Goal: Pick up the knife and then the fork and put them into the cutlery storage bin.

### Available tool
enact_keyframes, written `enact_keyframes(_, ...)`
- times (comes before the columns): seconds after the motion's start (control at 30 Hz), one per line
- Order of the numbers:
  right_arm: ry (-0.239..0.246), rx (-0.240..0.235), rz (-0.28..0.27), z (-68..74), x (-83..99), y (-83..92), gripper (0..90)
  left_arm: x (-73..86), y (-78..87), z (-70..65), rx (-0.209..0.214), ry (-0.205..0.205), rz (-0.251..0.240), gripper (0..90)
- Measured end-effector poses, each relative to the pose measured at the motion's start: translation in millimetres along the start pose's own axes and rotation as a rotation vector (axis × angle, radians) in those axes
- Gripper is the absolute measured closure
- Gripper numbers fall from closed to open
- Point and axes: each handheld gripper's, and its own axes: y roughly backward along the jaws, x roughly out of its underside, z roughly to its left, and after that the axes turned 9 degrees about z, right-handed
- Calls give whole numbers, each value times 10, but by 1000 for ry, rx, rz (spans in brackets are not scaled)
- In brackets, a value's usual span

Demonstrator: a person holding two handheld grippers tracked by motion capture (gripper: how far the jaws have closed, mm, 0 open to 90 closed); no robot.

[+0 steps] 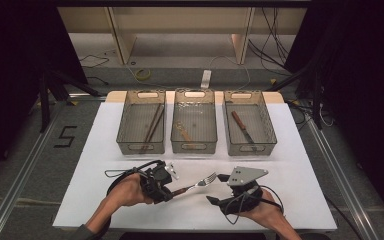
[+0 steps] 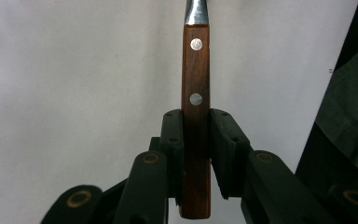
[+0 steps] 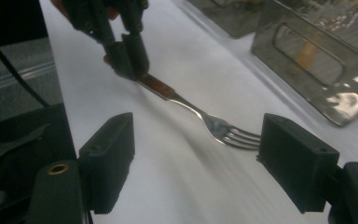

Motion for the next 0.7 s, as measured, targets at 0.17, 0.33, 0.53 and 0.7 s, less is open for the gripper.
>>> enact_keyframes(0.17, 60, 4, 26, 112, -66, -97, 275, -50, 39, -92, -3, -20, -2, 753)
enact_keyframes(0.33, 116, 11, 46, 171, -99, -152, 278, -97, 67, -175, -2, -39, 6, 753)
enact_keyframes(0.53, 163, 9, 66, 224, -122, -218, 285, -146, 114, -258, 6, -70, 15, 753)
enact_keyframes(0.7, 224, 32, 97, 286, -135, -285, 306, -169, 131, -304, 21, -78, 13, 753)
